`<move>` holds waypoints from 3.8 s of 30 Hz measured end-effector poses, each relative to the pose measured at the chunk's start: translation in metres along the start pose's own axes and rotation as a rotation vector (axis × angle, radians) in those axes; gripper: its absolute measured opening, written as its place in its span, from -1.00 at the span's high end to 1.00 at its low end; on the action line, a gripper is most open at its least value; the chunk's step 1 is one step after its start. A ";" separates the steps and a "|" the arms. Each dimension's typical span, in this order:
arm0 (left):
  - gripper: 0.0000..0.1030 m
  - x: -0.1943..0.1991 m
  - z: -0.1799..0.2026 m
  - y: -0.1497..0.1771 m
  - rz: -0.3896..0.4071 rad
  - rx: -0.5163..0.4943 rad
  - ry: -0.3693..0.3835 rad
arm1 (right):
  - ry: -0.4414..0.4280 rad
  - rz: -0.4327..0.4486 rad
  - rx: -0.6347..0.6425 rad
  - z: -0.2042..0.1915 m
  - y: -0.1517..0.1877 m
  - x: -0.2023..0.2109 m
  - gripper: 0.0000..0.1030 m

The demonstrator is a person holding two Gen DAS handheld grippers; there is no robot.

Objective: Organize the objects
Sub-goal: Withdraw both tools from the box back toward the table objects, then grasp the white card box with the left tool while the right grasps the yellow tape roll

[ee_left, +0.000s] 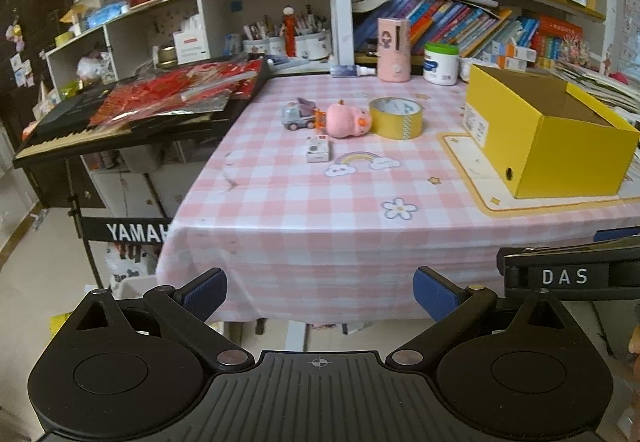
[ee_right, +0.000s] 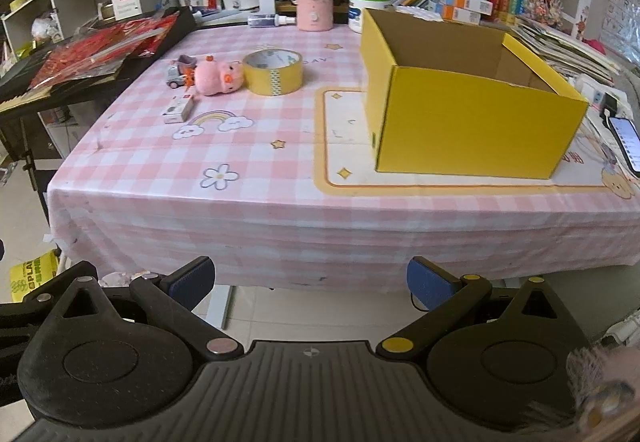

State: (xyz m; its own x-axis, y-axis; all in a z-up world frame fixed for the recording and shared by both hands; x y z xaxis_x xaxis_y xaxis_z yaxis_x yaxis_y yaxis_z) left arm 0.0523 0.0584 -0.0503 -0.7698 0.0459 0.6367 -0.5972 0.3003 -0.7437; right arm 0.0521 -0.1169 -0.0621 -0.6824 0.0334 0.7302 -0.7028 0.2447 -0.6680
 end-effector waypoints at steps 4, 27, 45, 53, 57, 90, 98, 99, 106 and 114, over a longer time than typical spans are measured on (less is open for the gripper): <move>-0.95 0.000 -0.010 -0.001 0.007 0.014 -0.014 | -0.008 0.016 0.019 -0.010 -0.003 0.002 -1.00; -0.95 -0.036 -0.029 -0.019 -0.012 0.027 -0.032 | -0.034 0.015 0.061 -0.036 -0.029 -0.035 -0.96; -0.95 -0.109 -0.037 -0.066 -0.038 0.072 -0.020 | -0.043 -0.004 0.110 -0.051 -0.094 -0.104 -0.83; -0.95 -0.137 -0.038 -0.085 -0.075 0.082 -0.017 | -0.056 -0.017 0.118 -0.055 -0.121 -0.132 -0.82; -0.95 -0.149 -0.039 -0.092 -0.088 0.072 -0.024 | -0.071 -0.021 0.125 -0.059 -0.134 -0.145 -0.78; 0.01 -0.269 -0.026 -0.126 -0.226 0.021 0.033 | -0.053 -0.081 0.199 -0.082 -0.211 -0.267 -0.78; 0.46 -0.270 -0.024 -0.130 -0.219 0.038 0.082 | -0.076 -0.078 0.205 -0.085 -0.211 -0.279 -0.72; 0.46 -0.269 -0.025 -0.130 -0.221 0.050 0.090 | -0.079 -0.079 0.205 -0.084 -0.211 -0.278 -0.71; 0.46 -0.247 -0.031 -0.136 -0.163 0.111 0.118 | -0.096 -0.023 0.183 -0.078 -0.213 -0.252 -0.71; 0.46 -0.213 -0.039 -0.139 -0.098 0.156 0.124 | -0.119 0.051 0.144 -0.068 -0.217 -0.208 -0.71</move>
State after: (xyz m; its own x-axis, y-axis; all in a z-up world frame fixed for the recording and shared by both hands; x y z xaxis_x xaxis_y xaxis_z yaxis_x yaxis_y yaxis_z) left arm 0.3084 0.0438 -0.0744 -0.6782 0.1436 0.7207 -0.7031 0.1587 -0.6932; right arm 0.3597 -0.1105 -0.0592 -0.7311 -0.0744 0.6782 -0.6820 0.1037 -0.7239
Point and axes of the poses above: each gripper's, at about its wrist camera, not at the fingertips, and x roughly against the way its jaws point, z to its right, y to its underside, the point moved 6 cm from there along -x, roughly the way its jaws point, and after that the axes turned 10 degrees about -x, right-handed, at the moved point
